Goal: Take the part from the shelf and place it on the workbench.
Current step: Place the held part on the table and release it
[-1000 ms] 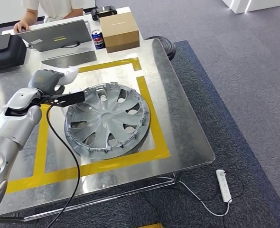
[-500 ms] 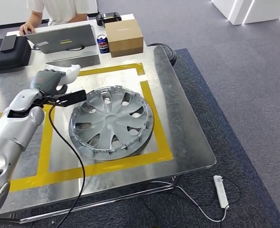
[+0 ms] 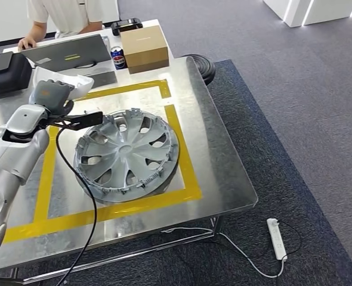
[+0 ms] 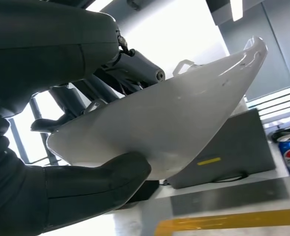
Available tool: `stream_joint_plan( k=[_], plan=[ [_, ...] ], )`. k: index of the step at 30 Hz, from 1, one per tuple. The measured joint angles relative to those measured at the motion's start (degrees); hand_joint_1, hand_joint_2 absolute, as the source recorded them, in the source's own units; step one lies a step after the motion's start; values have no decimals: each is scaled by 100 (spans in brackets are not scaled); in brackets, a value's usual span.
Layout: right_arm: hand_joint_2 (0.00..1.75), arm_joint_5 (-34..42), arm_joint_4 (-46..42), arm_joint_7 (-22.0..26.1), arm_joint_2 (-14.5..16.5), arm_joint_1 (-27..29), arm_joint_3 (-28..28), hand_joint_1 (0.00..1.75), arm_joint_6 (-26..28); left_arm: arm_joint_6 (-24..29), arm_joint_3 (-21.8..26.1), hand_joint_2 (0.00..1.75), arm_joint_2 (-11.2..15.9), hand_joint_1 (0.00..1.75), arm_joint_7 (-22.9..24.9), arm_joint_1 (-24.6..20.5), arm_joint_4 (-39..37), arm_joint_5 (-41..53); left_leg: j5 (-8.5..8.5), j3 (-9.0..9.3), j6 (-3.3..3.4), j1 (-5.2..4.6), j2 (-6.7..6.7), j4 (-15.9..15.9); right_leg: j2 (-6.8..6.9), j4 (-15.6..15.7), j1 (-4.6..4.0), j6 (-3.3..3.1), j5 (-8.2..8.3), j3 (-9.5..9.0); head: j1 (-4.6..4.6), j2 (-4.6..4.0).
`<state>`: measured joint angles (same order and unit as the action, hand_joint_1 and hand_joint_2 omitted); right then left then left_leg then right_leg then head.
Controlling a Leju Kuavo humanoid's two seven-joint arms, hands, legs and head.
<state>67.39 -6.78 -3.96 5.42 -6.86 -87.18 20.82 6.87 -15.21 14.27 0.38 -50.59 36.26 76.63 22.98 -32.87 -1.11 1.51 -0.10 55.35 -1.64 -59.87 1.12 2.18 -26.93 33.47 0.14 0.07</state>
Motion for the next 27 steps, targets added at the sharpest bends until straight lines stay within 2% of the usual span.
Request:
stream_joint_plan(
  k=[1, 4, 5, 9, 14, 22, 27],
  plan=[
    [0, 3, 0, -1, 0, -1, -5, 0, 5, 3, -15, 175, 36, 175, 46, 13, -2, 53, 13, 3, -47, 5, 1, -15, 2, 0, -9, -9, -1, 4, 1, 0],
    [0, 34, 0, -28, 0, -2, -7, 0, 43, 73, -38, 175, 175, 175, 261, 82, -15, 139, 31, 1, -249, 21, 1, -36, 7, 0, -18, -17, -4, 9, 3, 0],
    [0, 50, 0, -43, 0, -2, -7, 0, 54, 137, -32, 175, 231, 175, 356, 121, -19, 135, 34, -1, -279, 21, 1, -38, 9, 4, -17, -19, -3, 6, 4, 0],
    [0, 99, 0, -51, 0, 0, -9, 0, 52, 298, 90, 175, 495, 175, 637, 333, -22, 165, 36, -6, -287, 10, 0, -37, 13, 60, -7, -22, 18, -23, 5, 0],
    [0, 114, 0, 15, 0, 0, -13, 0, 53, 334, 352, 175, 867, 175, 674, 560, -102, 182, 36, -12, -275, 8, 0, -37, 14, 128, -6, 0, 47, -57, 6, 0],
    [0, 177, 0, 37, 0, -3, -40, 0, 35, 501, 793, 175, 1467, 175, 592, 771, -331, 154, 37, -16, -254, 7, -3, -36, 21, 177, -5, 15, 63, -83, 6, 0],
    [0, 210, 0, 23, 0, 1, -39, 0, 22, 732, 1113, 175, 1901, 175, 345, 1250, -369, -37, 44, -12, -243, 3, 2, -36, 13, 189, -1, 19, 66, -82, 4, 0]
  ],
)
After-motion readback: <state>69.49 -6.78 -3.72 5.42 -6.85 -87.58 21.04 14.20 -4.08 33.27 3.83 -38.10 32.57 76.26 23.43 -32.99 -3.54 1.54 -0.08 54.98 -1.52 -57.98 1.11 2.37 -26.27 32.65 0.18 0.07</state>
